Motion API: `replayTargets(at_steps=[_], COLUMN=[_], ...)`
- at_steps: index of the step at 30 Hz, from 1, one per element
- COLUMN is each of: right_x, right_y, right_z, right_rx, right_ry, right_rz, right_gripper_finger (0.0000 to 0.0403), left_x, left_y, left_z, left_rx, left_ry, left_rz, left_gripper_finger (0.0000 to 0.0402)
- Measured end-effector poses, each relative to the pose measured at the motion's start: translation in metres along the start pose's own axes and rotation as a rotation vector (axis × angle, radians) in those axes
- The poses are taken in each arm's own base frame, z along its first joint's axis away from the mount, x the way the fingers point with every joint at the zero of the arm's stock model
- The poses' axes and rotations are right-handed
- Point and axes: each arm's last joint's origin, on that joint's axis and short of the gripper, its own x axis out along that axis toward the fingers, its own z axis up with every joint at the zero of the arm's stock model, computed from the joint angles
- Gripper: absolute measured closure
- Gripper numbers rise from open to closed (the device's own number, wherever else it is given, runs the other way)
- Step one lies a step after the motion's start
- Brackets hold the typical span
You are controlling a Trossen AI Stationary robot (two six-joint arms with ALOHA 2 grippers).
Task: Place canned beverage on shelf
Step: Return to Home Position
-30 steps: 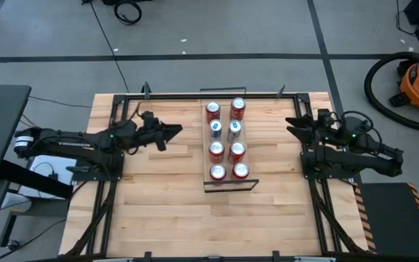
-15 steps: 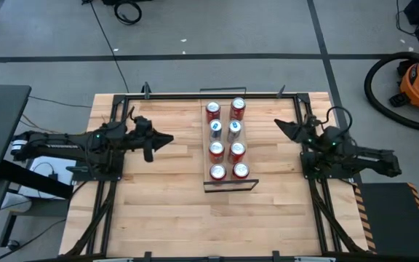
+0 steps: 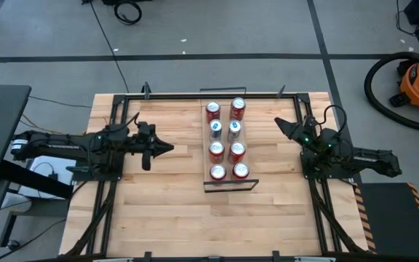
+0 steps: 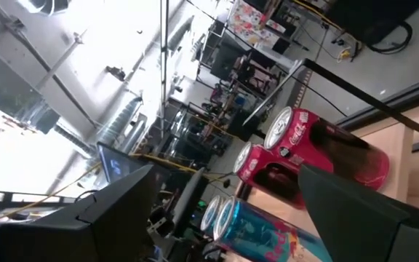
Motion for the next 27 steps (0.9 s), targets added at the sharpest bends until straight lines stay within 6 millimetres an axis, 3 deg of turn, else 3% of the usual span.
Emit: replayTargets(at_steps=[11, 17, 21, 27], right_x=[0.000, 0.000, 0.000, 0.000], right_y=[0.000, 0.000, 0.000, 0.000], right_z=[0.000, 0.000, 0.000, 0.000], right_rx=[-0.078, -0.083, -0.079, -0.080], right_ry=[0.003, 0.003, 0.003, 0.003], right_rz=[0.000, 0.001, 0.001, 0.001], right_gripper_finger=[0.0055, 0.0055, 0.0055, 0.0055], left_x=[-0.005, -0.011, -0.010, -0.010], left_y=[0.031, 0.046, 0.045, 0.046], left_z=[-0.062, -0.091, -0.094, -0.095], left_rx=[-0.229, -0.379, -0.463, -0.387], left_ry=[-0.083, -0.052, -0.015, -0.003], left_rz=[-0.048, 0.031, 0.031, 0.032], left_gripper_finger=[0.0390, 0.0390, 0.0390, 0.0390])
